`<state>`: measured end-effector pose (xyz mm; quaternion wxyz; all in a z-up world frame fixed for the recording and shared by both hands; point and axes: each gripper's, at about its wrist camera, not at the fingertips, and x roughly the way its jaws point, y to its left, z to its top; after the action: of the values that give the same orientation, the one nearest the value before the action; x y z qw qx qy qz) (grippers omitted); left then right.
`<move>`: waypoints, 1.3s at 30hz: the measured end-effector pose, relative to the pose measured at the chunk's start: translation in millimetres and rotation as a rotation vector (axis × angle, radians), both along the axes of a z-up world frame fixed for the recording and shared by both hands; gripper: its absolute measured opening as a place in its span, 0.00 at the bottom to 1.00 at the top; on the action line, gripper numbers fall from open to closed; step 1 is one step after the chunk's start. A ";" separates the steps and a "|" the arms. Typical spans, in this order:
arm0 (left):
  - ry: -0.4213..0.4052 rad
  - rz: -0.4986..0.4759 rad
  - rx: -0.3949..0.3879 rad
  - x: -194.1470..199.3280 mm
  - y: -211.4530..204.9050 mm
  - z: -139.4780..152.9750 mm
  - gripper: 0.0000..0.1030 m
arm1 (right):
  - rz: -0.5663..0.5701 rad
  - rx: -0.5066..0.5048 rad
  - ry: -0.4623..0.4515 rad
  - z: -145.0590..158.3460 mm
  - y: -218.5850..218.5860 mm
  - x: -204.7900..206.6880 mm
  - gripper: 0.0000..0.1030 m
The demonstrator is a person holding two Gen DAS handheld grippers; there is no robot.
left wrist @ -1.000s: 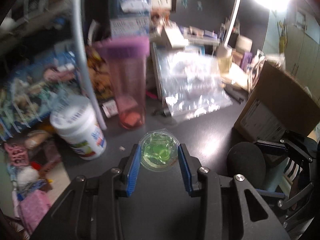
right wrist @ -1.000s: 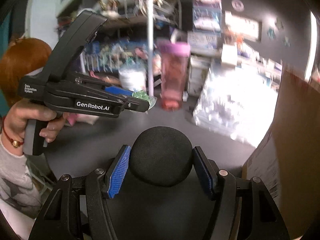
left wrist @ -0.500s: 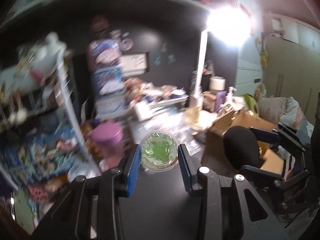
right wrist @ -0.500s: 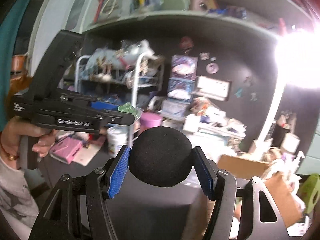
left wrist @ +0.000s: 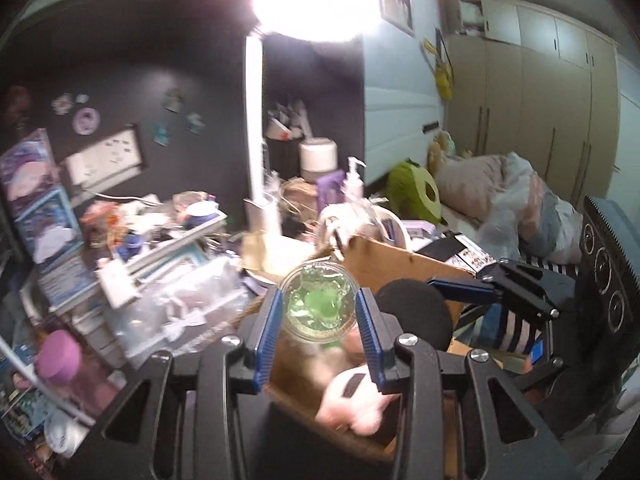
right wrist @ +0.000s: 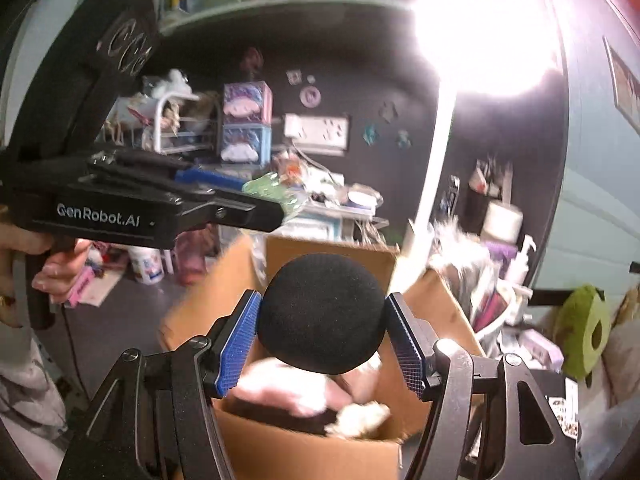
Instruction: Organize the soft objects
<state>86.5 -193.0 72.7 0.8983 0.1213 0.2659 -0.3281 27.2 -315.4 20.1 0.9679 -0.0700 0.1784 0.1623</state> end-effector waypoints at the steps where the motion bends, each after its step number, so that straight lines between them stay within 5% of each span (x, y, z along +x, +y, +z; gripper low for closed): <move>1: 0.009 -0.003 0.008 2.0 -4.3 -2.5 0.34 | 0.000 -0.001 0.011 -3.6 -3.3 3.4 0.61; 14: 0.095 0.019 0.132 23.5 -31.9 -37.7 0.35 | 0.037 0.006 0.050 -24.8 -15.6 17.8 0.69; 25: 0.058 0.061 0.059 13.5 -3.2 -25.2 0.74 | 0.052 -0.012 0.050 -22.9 -6.5 17.9 0.69; 31: -0.014 0.171 -0.014 -4.8 31.2 -8.8 0.98 | 0.129 -0.011 0.007 -11.7 -0.4 15.9 0.83; 34: -0.055 0.264 -0.041 -17.7 51.3 -3.6 0.99 | 0.168 -0.010 -0.030 -3.8 1.8 16.5 0.98; 39: -0.097 0.408 -0.070 -33.1 81.0 -2.6 0.99 | 0.218 0.001 -0.091 11.0 2.9 18.5 1.00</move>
<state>53.4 -112.0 70.1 0.9615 0.0492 0.2300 -0.1421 45.7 -312.5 31.1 0.9517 -0.0959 0.1253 0.2633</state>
